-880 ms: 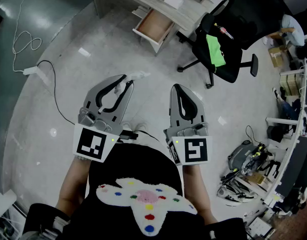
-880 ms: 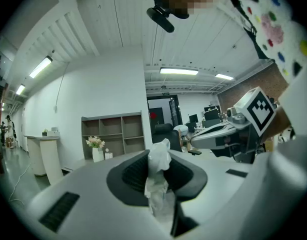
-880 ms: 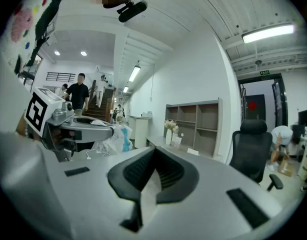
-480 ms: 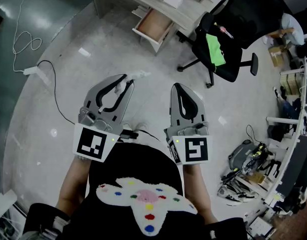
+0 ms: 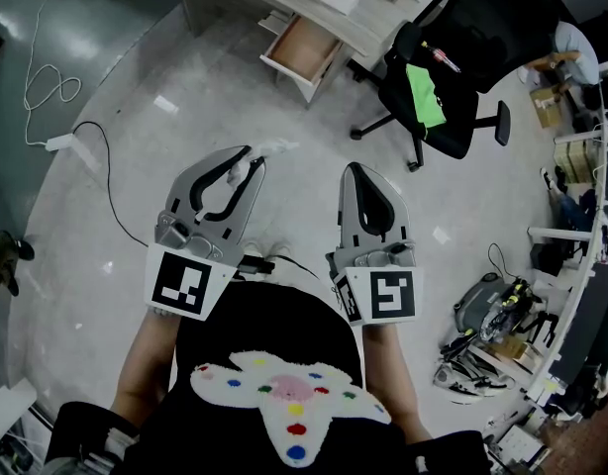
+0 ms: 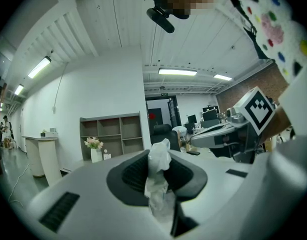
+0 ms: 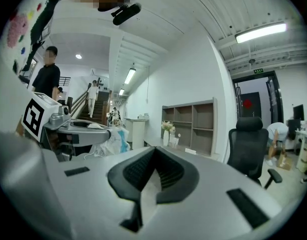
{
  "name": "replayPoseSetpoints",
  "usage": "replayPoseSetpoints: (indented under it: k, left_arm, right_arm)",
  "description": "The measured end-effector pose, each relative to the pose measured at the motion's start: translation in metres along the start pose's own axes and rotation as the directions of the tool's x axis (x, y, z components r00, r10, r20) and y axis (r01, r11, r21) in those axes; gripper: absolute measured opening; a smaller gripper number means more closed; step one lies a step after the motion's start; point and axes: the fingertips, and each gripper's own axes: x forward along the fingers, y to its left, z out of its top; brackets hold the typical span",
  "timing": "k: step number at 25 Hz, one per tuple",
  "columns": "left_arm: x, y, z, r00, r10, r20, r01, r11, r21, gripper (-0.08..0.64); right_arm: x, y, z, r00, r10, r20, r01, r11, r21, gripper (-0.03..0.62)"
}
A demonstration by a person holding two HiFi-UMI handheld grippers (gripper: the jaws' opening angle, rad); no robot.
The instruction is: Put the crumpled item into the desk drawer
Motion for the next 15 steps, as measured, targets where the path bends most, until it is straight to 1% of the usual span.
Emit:
replayPoseSetpoints:
  k: [15]
  left_arm:
    - [-0.006,0.012,0.002,1.0,-0.025,0.019,0.025,1.0,0.004,0.077]
  right_arm:
    - [0.004,0.013,0.005,1.0,-0.02,0.002,0.02,1.0,-0.008,0.004]
